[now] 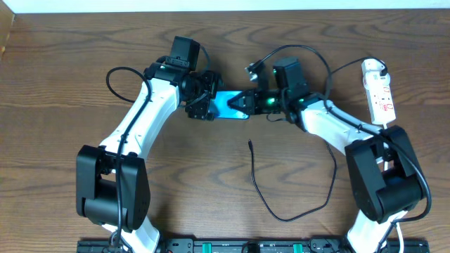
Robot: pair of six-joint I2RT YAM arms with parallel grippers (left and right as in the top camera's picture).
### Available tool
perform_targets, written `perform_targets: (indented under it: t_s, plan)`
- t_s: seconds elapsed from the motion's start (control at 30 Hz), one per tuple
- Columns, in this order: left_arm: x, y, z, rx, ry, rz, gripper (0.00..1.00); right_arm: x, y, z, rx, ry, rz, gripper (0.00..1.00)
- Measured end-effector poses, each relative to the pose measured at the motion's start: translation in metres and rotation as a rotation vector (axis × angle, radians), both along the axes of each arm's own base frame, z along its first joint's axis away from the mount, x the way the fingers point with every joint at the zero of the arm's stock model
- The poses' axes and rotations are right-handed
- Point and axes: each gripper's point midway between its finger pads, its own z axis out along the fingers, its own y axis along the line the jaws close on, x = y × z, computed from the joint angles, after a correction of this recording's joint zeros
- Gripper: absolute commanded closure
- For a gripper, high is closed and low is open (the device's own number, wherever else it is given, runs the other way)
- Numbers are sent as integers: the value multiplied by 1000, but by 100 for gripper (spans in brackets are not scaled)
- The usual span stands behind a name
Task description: Plug charger to phone and switch on socket
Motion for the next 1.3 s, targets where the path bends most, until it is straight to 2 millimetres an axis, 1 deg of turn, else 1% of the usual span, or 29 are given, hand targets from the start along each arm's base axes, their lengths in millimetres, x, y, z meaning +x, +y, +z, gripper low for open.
perform_targets:
  t_s: [0.13, 0.3, 0.4, 0.47, 0.6, 0.63, 0.73, 0.87, 0.93, 1.03, 1.2, 1.3]
  plan:
    - [4, 1, 2, -9, -22, -13, 13, 18, -23, 0, 4, 24, -75, 99]
    - [20, 1, 13, -22, -119, -35, 13, 40, -58, 0, 46, 176, -244, 99]
    - [32, -2, 33, -32, -226, -60, 13, 52, -74, 2, 97, 297, -354, 99]
    - [37, -3, 52, -37, -307, -76, 13, 59, -80, 7, 148, 371, -417, 99]
    - [41, -1, 89, -36, -436, -87, 13, 70, -77, 30, 281, 479, -471, 99]
    - [43, -1, 97, -36, -468, -89, 13, 70, -76, 32, 296, 495, -475, 99]
    - [49, -1, 114, -38, -538, -86, 13, 75, -70, 55, 406, 567, -472, 98]
    - [56, -2, 124, -43, -590, -82, 13, 79, -64, 88, 525, 582, -431, 99]
    - [58, -3, 127, -45, -607, -83, 13, 79, -63, 100, 563, 589, -412, 98]
    - [60, -3, 130, -48, -621, -83, 13, 78, -61, 111, 606, 628, -392, 98]
    - [65, 1, 131, -22, -639, -61, 13, 74, -59, 120, 640, 698, -370, 98]
    - [67, 5, 130, -1, -643, -46, 13, 71, -55, 128, 661, 694, -349, 99]
